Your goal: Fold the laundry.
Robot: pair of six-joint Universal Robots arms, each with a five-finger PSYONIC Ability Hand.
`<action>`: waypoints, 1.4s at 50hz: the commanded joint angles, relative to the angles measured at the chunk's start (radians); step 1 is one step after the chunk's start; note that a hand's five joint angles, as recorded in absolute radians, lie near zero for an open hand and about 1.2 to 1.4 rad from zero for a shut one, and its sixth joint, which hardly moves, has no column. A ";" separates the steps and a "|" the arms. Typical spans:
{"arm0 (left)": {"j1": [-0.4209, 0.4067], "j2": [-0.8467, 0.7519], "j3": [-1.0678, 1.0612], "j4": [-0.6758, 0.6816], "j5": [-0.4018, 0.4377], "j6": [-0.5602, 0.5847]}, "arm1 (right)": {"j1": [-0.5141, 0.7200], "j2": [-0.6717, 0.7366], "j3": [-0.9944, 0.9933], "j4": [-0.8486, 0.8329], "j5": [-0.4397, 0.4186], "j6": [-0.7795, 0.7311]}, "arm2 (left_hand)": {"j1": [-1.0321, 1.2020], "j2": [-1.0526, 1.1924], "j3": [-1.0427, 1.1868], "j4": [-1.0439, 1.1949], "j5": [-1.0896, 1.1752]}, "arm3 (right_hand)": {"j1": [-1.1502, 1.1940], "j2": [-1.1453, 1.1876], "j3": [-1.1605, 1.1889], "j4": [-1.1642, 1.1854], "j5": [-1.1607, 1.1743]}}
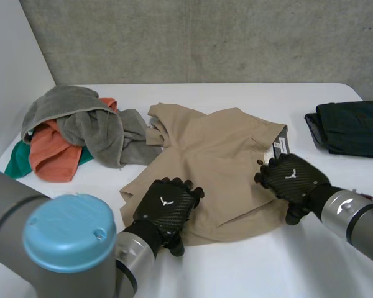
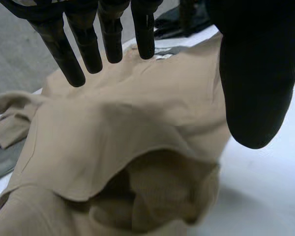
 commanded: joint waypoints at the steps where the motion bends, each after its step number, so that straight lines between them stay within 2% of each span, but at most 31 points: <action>1: -0.007 -0.045 0.003 0.094 -0.110 0.001 | 0.002 0.091 -0.001 -0.084 0.002 0.006 | 0.103 0.109 0.109 0.105 0.102 | 0.291 0.319 0.297 0.296 0.289; 6: 0.005 -0.039 0.000 0.105 -0.165 0.008 | -0.006 0.096 0.007 -0.090 0.017 0.011 | 0.106 0.112 0.112 0.108 0.105 | 0.344 0.372 0.350 0.349 0.342; 18: 0.160 0.035 -0.101 0.175 -0.187 0.218 | -0.040 0.087 0.028 -0.088 0.021 0.009 | 0.092 0.097 0.098 0.093 0.091 | 0.303 0.331 0.309 0.308 0.301; 31: 0.160 0.157 -0.155 0.175 -0.159 0.251 | -0.050 0.087 0.030 -0.088 0.021 0.009 | 0.074 0.079 0.080 0.076 0.073 | 0.356 0.384 0.362 0.361 0.354; 35: 0.152 0.207 -0.183 0.153 -0.106 0.252 | -0.050 0.087 0.030 -0.090 0.021 0.013 | 0.095 0.100 0.101 0.096 0.094 | 0.748 0.776 0.754 0.753 0.746; 36: 0.149 0.217 -0.190 0.142 -0.095 0.252 | -0.050 0.087 0.031 -0.090 0.021 0.013 | 0.097 0.103 0.104 0.099 0.097 | 0.958 0.985 0.963 0.963 0.956; 40: 0.117 0.257 -0.224 0.082 -0.056 0.251 | -0.052 0.087 0.033 -0.088 0.027 0.013 | 0.118 0.123 0.124 0.120 0.117 | 0.960 0.988 0.966 0.965 0.958; 45: 0.089 0.266 -0.264 0.016 -0.053 0.251 | -0.052 0.081 0.039 -0.087 0.047 0.016 | 0.165 0.170 0.171 0.166 0.164 | 0.960 0.988 0.966 0.965 0.958; 50: 0.080 0.253 -0.293 0.013 -0.056 0.251 | -0.049 0.044 0.042 -0.078 0.097 0.035 | 0.197 0.203 0.203 0.199 0.196 | 0.960 0.988 0.966 0.965 0.958; 63: 0.165 0.086 -0.269 0.096 -0.058 0.252 | -0.052 -0.025 0.050 -0.071 0.123 0.121 | 0.232 0.238 0.238 0.234 0.232 | 0.960 0.988 0.966 0.965 0.958; 65: 0.166 0.072 -0.263 0.105 -0.056 0.252 | -0.052 -0.027 0.053 -0.071 0.125 0.123 | 0.285 0.290 0.291 0.287 0.284 | 0.960 0.988 0.966 0.965 0.958; 67: 0.166 0.056 -0.258 0.117 -0.058 0.252 | -0.050 -0.027 0.053 -0.071 0.126 0.123 | 0.502 0.507 0.508 0.503 0.501 | 0.960 0.988 0.966 0.965 0.958; 68: 0.166 0.053 -0.256 0.122 -0.056 0.252 | -0.050 -0.028 0.054 -0.071 0.129 0.123 | 0.636 0.642 0.642 0.638 0.635 | 0.960 0.988 0.966 0.965 0.958; 69: 0.163 0.053 -0.255 0.134 -0.058 0.252 | -0.050 -0.030 0.054 -0.070 0.129 0.123 | 0.928 0.934 0.934 0.930 0.927 | 0.960 0.988 0.966 0.965 0.958; 70: 0.162 0.056 -0.255 0.140 -0.058 0.252 | -0.050 -0.031 0.054 -0.068 0.131 0.124 | 1.070 1.076 1.076 1.072 1.069 | 0.960 0.988 0.966 0.965 0.958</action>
